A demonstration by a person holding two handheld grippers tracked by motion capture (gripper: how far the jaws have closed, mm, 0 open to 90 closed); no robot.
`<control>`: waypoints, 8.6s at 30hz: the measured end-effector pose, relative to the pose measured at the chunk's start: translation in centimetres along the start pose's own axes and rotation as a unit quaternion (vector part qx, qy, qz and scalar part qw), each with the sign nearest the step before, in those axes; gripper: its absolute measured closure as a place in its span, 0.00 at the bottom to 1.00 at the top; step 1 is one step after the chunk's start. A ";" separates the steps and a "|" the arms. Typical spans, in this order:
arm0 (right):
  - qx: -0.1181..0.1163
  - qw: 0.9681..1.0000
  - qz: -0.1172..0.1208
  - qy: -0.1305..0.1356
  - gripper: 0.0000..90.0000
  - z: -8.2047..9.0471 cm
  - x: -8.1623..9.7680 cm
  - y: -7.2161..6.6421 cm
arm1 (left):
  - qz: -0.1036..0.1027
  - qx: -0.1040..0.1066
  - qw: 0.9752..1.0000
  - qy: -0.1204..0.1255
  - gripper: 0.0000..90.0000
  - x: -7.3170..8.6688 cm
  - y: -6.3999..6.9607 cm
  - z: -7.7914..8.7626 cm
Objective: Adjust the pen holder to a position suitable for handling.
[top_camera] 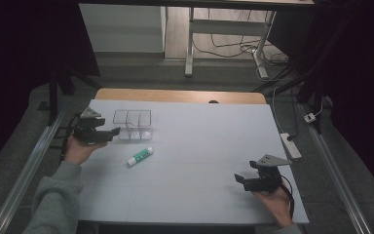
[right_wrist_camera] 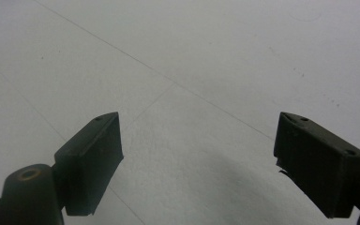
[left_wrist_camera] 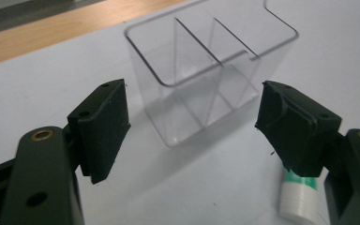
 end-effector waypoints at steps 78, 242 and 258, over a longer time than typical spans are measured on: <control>0.000 1.000 0.007 -0.017 0.17 -0.6 0.1 0.0 | 0.028 0.019 0.998 -0.044 0.99 1.3 -3.0 -6.0; -0.014 1.000 0.008 -0.007 0.18 -0.1 -0.1 -0.3 | -0.126 0.156 0.977 -0.068 0.43 -3.9 8.5 -3.4; -0.014 1.000 0.014 -0.012 0.18 -0.1 -0.1 -0.3 | -0.138 0.151 0.974 -0.095 0.35 -2.5 8.5 -1.8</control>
Point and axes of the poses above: each handheld gripper's, and its own axes: z roughly backward along the jaws, x roughly out of its underside, y roughly to its right, the point moved 2 cm from there along -z, roughly forward along the jaws
